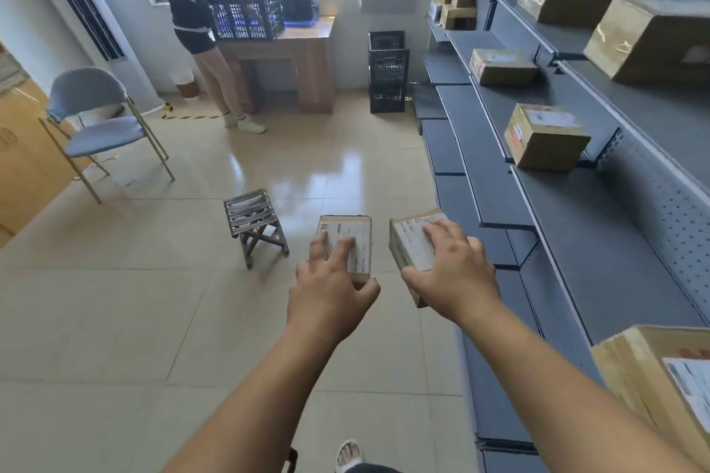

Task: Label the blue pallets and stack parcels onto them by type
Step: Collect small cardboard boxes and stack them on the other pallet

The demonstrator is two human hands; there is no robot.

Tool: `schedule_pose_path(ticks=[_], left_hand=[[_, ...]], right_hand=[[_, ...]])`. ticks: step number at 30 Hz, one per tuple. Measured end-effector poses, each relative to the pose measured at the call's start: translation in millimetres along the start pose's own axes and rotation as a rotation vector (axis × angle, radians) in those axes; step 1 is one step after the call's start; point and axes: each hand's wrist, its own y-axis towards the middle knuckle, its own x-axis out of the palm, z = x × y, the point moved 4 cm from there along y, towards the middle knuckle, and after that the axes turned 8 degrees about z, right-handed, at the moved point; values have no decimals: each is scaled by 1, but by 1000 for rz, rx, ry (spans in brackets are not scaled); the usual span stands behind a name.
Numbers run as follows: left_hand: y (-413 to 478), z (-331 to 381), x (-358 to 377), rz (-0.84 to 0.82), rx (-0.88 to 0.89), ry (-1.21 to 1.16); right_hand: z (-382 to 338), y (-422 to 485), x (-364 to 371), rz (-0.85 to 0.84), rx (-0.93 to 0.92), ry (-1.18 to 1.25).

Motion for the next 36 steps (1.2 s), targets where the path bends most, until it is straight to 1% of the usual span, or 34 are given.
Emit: schedule_pose_path(ticks=[3, 7, 14, 19, 23, 28, 36], left_hand=[[61, -6, -3, -7, 41, 6], [135, -7, -2, -19, 48, -14], [257, 5, 20, -10, 59, -15], [354, 29, 45, 10, 36, -4], [427, 61, 56, 9, 11, 9], [516, 93, 64, 51, -15, -29], [655, 104, 78, 64, -1, -61]], right_hand=[[-19, 52, 11, 22, 27, 0], [-36, 114, 25, 26, 42, -9], [-41, 234, 54, 36, 50, -9], [-32, 340, 68, 36, 18, 7], [-25, 426, 60, 32, 8, 32], [-30, 529, 51, 48, -29, 70], [-54, 663, 74, 52, -50, 56]])
